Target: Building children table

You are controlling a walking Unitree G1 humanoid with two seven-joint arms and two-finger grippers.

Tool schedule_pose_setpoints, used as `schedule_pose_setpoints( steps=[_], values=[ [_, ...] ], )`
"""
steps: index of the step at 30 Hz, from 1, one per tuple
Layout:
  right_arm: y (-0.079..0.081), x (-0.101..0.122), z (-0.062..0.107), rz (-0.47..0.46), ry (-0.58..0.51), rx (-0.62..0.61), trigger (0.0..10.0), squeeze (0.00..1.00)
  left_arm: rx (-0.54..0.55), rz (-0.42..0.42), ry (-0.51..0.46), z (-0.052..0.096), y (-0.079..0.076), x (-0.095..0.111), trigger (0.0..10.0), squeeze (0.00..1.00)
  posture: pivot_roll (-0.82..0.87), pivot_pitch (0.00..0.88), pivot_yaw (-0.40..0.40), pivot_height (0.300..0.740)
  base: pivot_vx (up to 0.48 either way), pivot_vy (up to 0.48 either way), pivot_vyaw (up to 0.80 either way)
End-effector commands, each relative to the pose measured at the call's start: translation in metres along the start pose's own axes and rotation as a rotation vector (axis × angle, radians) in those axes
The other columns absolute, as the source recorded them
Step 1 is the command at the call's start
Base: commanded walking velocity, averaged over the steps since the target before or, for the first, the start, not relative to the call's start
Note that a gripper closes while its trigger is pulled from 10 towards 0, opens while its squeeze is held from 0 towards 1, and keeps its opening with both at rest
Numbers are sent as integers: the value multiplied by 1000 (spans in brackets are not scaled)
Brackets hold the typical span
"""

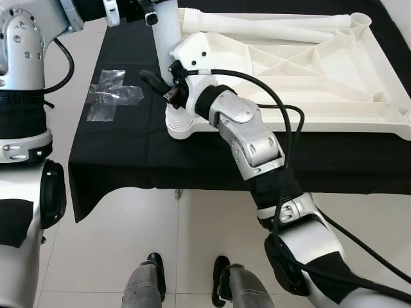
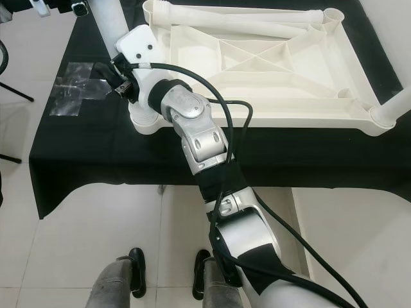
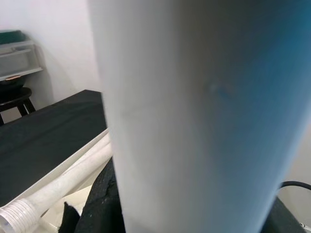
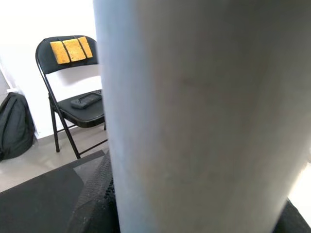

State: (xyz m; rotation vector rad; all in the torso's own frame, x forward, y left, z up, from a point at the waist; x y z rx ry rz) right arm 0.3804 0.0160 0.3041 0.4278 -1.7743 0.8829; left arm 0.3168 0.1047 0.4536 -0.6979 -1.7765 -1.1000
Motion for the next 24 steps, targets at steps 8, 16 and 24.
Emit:
schedule_pose_setpoints(
  steps=[8,16,24],
  values=[
    [0,-12,2,-76,-2,280,10000,1000,-146,-13,23,-16,-23,0,0,0,144,301,-59,740,0,0,0],
    [-1,17,3,-87,-142,538,10000,0,-164,-1,26,-14,-25,1,0,0,160,331,-57,740,0,0,0],
    [13,25,3,-49,-155,718,0,0,-174,11,32,-15,-25,-4,0,0,160,342,-54,740,0,0,0]
  ],
)
Point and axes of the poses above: a point about 5 cm out from each wrist's last joint towards the gripper, its own z axis pointing back from the gripper into the wrist, its own x axis along the axis of the wrist's last joint, y = z × x, the point moved 3 cm from there along -z, pointing out of the wrist towards the gripper, and after that the axes turned 2 degrees about z, right-handed, at the moved point
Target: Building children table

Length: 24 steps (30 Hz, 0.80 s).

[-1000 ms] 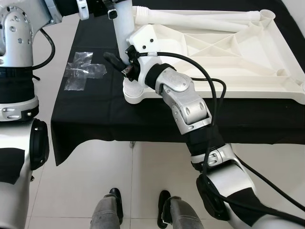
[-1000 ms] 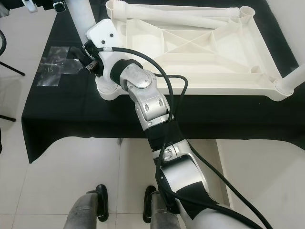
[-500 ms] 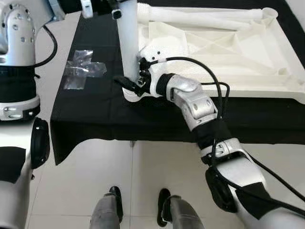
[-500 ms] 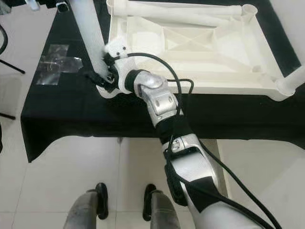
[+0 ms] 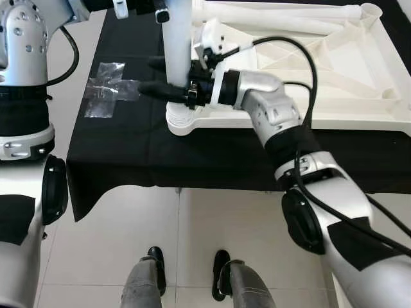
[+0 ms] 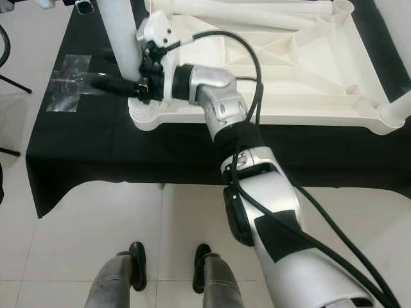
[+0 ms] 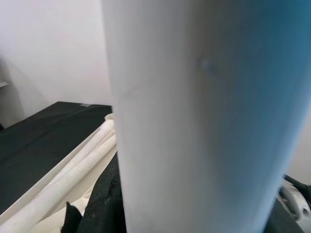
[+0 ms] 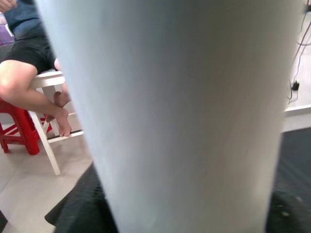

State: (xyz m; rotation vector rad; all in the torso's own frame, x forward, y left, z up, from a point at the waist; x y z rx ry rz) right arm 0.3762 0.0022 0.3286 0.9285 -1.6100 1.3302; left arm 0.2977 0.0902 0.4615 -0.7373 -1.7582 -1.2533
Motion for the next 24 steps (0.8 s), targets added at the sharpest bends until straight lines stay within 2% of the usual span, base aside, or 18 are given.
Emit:
schedule_pose_setpoints(
  steps=[1,5,10,11,12,13,14,15,18,19,20,21,24],
  values=[
    [22,-1,-21,17,7,181,0,0,-52,70,40,-9,-6,-20,0,0,157,343,-54,740,0,0,0],
    [22,-2,-21,34,29,210,0,0,-55,73,39,-10,-5,-22,0,0,151,342,-56,740,0,0,0],
    [18,-6,-22,33,62,172,0,0,-41,75,27,-11,-3,-22,0,0,140,343,-58,740,0,0,0],
    [14,-11,-24,30,84,107,0,0,-30,75,29,-11,-2,-22,4627,1000,136,343,-60,740,0,0,0],
    [10,-16,-24,21,100,47,0,0,-11,74,33,-11,0,-23,10000,1000,128,343,-68,740,0,0,0],
    [8,-22,-24,13,116,-10,0,0,9,72,32,-12,2,-22,10000,1000,125,344,-71,740,0,0,0],
    [8,-22,-24,13,116,-10,0,0,9,72,32,-12,2,-22,10000,1000,125,344,-71,740,0,0,0],
    [6,-31,-23,-4,142,-78,0,0,15,71,28,-12,3,-22,10000,0,122,345,-75,740,0,0,0],
    [5,-36,-22,-15,159,-117,0,0,17,71,23,-12,4,-21,10000,0,121,344,-77,740,0,0,0],
    [-6,-58,-13,25,263,-393,0,0,49,65,21,-11,8,-20,10000,0,122,344,-79,740,0,0,0],
    [9,-74,-15,-26,275,-514,0,0,67,64,22,-10,12,-20,10000,0,127,349,-71,740,0,0,0],
    [19,-81,-14,-82,263,-626,0,0,72,58,25,-13,10,-17,10000,0,118,350,-68,740,0,0,0],
    [25,-84,-13,-128,248,-685,0,0,73,55,27,-15,8,-15,10000,0,120,336,-64,740,0,0,0]
  ],
)
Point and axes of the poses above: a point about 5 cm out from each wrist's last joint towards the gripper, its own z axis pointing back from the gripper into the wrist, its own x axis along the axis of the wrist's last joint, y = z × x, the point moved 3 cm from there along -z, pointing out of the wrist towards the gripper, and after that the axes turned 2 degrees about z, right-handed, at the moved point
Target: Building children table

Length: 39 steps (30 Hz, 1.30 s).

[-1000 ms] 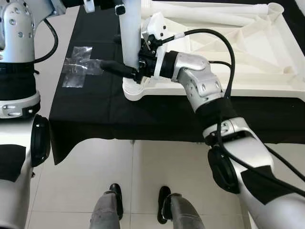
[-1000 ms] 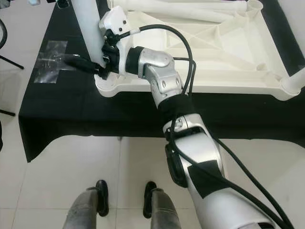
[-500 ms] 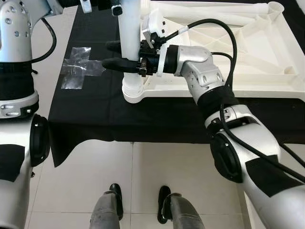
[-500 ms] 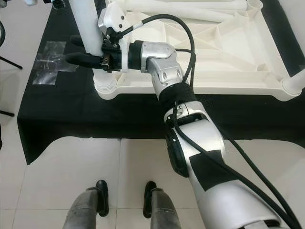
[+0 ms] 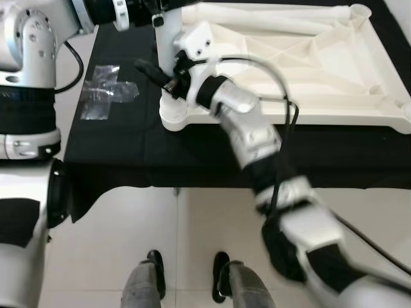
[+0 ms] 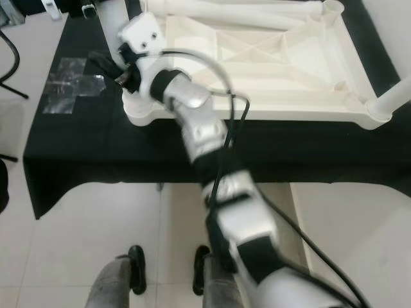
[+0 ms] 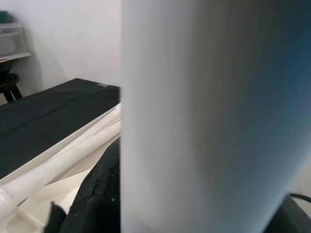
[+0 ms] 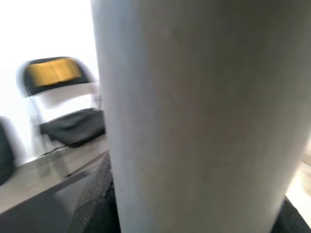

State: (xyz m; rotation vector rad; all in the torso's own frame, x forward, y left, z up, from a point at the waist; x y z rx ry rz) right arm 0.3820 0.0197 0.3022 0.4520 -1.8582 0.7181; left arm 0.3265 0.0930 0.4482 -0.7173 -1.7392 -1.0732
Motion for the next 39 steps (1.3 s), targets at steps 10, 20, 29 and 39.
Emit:
schedule_pose_setpoints(
  steps=[10,20,29,39],
  values=[
    [13,-37,-4,-95,193,-74,0,0,-47,-57,-13,-22,-18,19,10000,0,119,316,-62,740,0,0,0],
    [3,-20,-4,-77,184,-80,10000,0,-73,-46,-13,-20,-19,18,0,0,124,322,-66,740,0,0,0],
    [-11,23,-10,-50,-9,254,10000,1000,-77,-46,-5,-18,-20,19,0,0,140,334,-73,740,0,0,0],
    [2,51,-1,78,-138,691,10000,0,-83,-48,0,-19,-22,19,0,0,154,343,-76,740,0,0,0]
  ],
)
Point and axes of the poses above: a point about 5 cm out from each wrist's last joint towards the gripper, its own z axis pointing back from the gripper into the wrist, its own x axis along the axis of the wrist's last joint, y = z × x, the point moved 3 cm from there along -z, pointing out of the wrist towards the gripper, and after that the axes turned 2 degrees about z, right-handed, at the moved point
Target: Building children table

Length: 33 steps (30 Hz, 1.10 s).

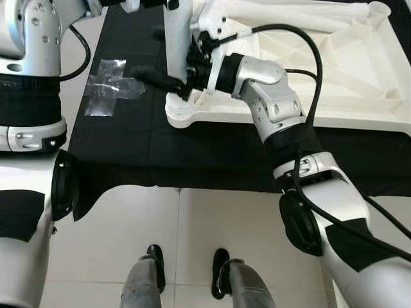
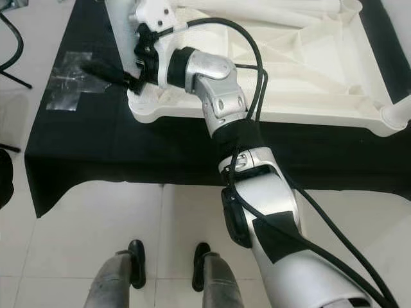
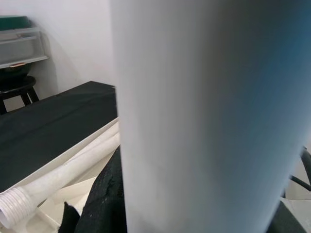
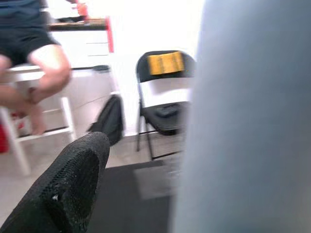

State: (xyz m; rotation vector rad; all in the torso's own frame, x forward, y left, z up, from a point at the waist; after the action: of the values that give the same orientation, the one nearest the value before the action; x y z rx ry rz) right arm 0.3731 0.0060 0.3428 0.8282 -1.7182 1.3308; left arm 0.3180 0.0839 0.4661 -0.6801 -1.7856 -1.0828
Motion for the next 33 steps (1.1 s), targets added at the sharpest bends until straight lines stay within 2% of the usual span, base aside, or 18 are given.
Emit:
schedule_pose_setpoints(
  steps=[1,2,3,4,5,10,22,23,26,27,28,30,31,32,33],
  values=[
    [13,12,-15,29,-47,114,10000,0,-103,-2,14,-11,-18,0,0,0,154,343,-76,740,0,0,0],
    [13,12,-15,29,-47,114,10000,0,-103,-2,14,-11,-18,0,0,0,154,343,-76,740,0,0,0],
    [15,12,-16,28,-51,153,6745,0,-105,-2,14,-11,-18,0,0,0,159,343,-76,740,0,0,0],
    [15,12,-16,28,-51,153,6745,0,-105,-2,14,-11,-18,0,0,0,159,343,-76,740,0,0,0],
    [17,13,-17,37,-53,184,0,0,-106,-3,15,-11,-19,1,0,0,160,343,-76,740,0,0,0],
    [23,11,-23,113,-37,270,0,0,-109,-9,18,-11,-20,1,0,0,164,344,-78,740,0,0,0],
    [25,9,-24,109,-38,292,0,0,-103,-16,26,-12,-20,-2,0,0,162,341,-78,740,0,0,0],
    [24,8,-23,107,-38,287,0,0,-83,-13,29,-12,-18,-3,10000,1000,158,341,-77,740,0,0,0],
    [22,3,-22,102,-27,257,0,0,-62,-5,32,-12,-16,-4,10000,1000,153,340,-79,740,0,0,0],
    [18,-4,-21,89,14,206,0,0,-61,-3,29,-12,-15,-2,10000,0,149,341,-82,740,0,0,0],
    [18,-4,-21,89,14,206,0,0,-61,-3,29,-12,-15,-2,10000,0,149,341,-82,740,0,0,0],
    [13,-33,-16,96,197,72,0,0,-36,-14,25,-10,-13,0,10000,0,129,339,-99,740,0,0,0],
    [1,-49,-16,6,286,-137,0,0,-24,-15,22,-10,-12,1,10000,0,129,339,-99,740,0,0,0],
    [1,-49,-16,6,286,-137,0,0,-24,-15,22,-10,-12,1,10000,0,129,339,-99,740,0,0,0],
    [12,-65,-18,-7,327,-241,0,0,-18,-14,17,-9,-11,1,10000,0,126,340,-101,740,0,0,0]
  ],
)
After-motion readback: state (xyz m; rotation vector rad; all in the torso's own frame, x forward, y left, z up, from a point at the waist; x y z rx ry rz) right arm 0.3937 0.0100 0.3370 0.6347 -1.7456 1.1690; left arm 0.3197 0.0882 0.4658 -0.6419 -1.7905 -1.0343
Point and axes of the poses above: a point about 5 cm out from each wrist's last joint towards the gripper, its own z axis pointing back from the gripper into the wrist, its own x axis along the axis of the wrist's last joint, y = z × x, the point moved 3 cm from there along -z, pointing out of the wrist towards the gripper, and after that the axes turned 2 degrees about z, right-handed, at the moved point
